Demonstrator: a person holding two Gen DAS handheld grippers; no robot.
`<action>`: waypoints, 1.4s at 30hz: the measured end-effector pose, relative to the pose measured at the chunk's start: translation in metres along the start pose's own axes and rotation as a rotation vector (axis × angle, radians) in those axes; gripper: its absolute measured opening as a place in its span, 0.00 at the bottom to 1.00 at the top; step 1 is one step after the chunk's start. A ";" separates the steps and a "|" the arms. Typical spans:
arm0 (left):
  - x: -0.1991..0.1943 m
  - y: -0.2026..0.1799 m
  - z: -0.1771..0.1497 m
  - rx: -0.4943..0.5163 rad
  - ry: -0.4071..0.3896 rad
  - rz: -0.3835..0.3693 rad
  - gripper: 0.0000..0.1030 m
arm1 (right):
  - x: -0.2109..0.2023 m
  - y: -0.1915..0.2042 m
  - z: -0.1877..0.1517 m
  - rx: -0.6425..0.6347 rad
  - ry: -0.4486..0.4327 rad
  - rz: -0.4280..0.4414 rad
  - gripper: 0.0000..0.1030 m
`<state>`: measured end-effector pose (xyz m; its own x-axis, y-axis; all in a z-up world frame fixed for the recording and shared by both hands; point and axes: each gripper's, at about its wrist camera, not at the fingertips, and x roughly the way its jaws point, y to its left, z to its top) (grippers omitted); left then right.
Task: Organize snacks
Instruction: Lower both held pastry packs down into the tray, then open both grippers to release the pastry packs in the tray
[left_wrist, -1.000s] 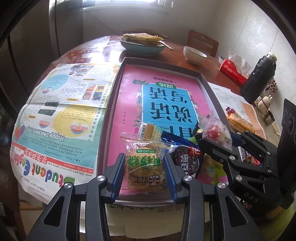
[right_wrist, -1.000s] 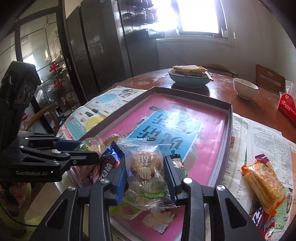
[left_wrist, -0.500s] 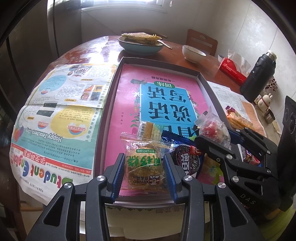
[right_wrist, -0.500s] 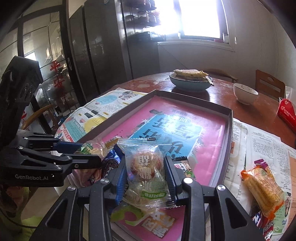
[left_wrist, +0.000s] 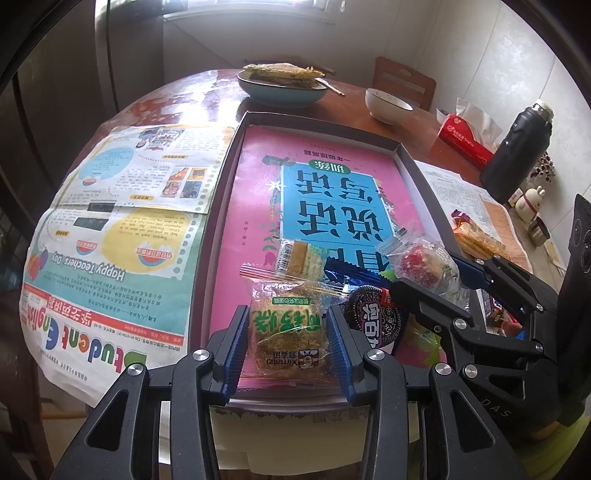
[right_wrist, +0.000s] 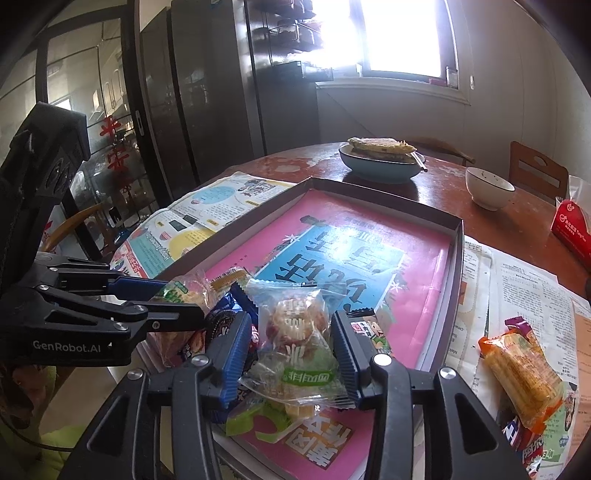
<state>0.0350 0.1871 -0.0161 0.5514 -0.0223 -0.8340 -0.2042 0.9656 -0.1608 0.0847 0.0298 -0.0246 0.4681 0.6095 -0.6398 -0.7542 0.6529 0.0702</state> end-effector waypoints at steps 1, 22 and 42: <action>0.000 0.000 0.000 -0.003 0.002 -0.001 0.42 | -0.001 0.000 0.000 -0.001 0.000 -0.003 0.44; -0.006 0.001 -0.001 -0.013 0.003 0.014 0.43 | -0.016 0.001 -0.003 -0.003 -0.023 0.005 0.48; -0.026 -0.003 -0.002 -0.009 -0.041 0.034 0.59 | -0.029 0.007 -0.003 -0.012 -0.044 -0.001 0.48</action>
<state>0.0200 0.1843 0.0051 0.5768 0.0217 -0.8166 -0.2309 0.9632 -0.1375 0.0644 0.0154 -0.0082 0.4881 0.6282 -0.6058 -0.7592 0.6481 0.0603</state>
